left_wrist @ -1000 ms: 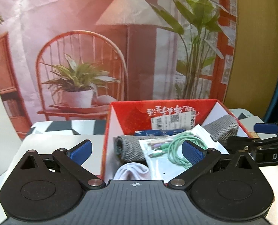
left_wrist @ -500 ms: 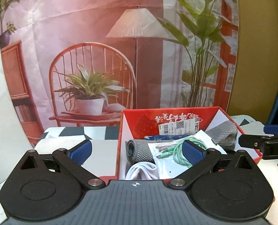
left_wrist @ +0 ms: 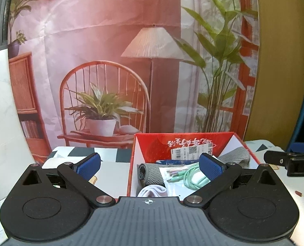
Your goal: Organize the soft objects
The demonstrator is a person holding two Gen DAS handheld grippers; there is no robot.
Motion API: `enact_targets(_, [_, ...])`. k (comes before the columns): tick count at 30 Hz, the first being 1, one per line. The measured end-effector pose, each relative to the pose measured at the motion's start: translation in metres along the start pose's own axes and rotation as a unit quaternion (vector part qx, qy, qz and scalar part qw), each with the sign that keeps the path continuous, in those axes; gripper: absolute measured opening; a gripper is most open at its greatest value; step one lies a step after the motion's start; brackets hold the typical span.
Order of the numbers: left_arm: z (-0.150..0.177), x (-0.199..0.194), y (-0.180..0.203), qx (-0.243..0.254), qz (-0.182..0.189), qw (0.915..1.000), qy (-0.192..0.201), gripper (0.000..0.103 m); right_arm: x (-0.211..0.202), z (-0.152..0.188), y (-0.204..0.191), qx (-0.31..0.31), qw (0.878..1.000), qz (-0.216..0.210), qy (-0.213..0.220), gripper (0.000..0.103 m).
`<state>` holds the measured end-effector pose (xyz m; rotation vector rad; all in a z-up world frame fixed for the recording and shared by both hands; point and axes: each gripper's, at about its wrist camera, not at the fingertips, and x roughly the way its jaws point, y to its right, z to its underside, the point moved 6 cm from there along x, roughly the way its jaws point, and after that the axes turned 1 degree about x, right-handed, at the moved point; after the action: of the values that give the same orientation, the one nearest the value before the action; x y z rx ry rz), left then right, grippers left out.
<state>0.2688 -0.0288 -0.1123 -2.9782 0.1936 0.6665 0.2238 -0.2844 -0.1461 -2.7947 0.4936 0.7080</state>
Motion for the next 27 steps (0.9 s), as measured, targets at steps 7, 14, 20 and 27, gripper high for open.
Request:
enact_targets(7, [-0.009,-0.039,0.000,0.011,-0.029,0.9994,0.014,0.103,-0.036,-0.012,0.005,0.008,0.999,0.022,0.022,0.103])
enact_targets(14, [-0.018,-0.089,0.000,0.010,-0.043,0.9986,0.028,0.103,-0.087,-0.020,0.000,0.002,0.999,0.020,0.027,0.103])
enact_targets(20, [-0.020,-0.136,0.006,0.020,-0.057,0.9971,0.047,0.103,-0.134,-0.026,-0.010,0.003,0.999,0.006,0.051,0.103])
enact_targets(27, [-0.016,-0.172,0.010,0.008,-0.064,0.9962,0.060,0.103,-0.177,-0.026,-0.024,-0.013,0.997,0.009,0.074,0.103])
